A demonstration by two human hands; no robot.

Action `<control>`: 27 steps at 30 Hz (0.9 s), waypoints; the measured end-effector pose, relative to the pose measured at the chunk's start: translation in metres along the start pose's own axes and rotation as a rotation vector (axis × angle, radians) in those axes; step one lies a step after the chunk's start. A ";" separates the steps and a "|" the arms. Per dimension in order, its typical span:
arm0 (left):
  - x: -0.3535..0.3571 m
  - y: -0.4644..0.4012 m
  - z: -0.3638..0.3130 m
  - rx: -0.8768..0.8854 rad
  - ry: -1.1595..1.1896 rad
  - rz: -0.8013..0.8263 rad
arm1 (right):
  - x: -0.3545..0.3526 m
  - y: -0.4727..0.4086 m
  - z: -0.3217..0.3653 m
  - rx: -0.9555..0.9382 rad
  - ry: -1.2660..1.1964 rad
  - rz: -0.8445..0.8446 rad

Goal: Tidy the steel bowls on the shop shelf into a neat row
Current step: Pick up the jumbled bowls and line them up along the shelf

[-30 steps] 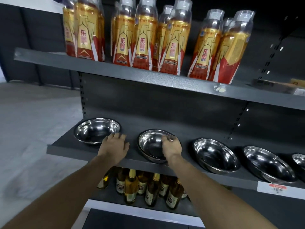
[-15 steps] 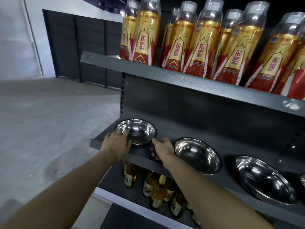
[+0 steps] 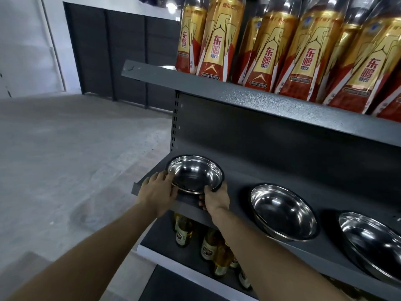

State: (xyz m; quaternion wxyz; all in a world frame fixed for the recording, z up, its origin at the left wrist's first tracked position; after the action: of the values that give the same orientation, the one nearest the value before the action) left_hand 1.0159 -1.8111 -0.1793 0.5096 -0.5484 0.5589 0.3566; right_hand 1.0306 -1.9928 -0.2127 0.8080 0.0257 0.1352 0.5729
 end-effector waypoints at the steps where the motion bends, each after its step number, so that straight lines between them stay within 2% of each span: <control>1: 0.000 0.000 0.000 0.003 0.003 0.000 | 0.000 0.000 0.000 -0.002 -0.008 -0.010; 13: 0.011 0.003 -0.022 0.047 0.000 0.031 | -0.020 0.012 -0.010 -0.042 0.035 -0.030; 27: 0.016 0.027 -0.047 0.102 0.008 0.024 | -0.043 0.035 -0.034 -0.011 -0.081 -0.023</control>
State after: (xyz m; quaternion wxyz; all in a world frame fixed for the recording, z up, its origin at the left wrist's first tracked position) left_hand 0.9834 -1.8556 -0.1881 0.5303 -0.5163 0.5848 0.3318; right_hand 0.9771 -2.0251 -0.2306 0.8195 0.0429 0.0993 0.5628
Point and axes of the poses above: each hand's wrist, its own y-axis away from the middle knuckle, its own x-axis out of the palm, z = x × y, the point moved 2 cm from there along -y, towards the middle knuckle, and after that the axes turned 1 degree about z, right-handed, at the moved point
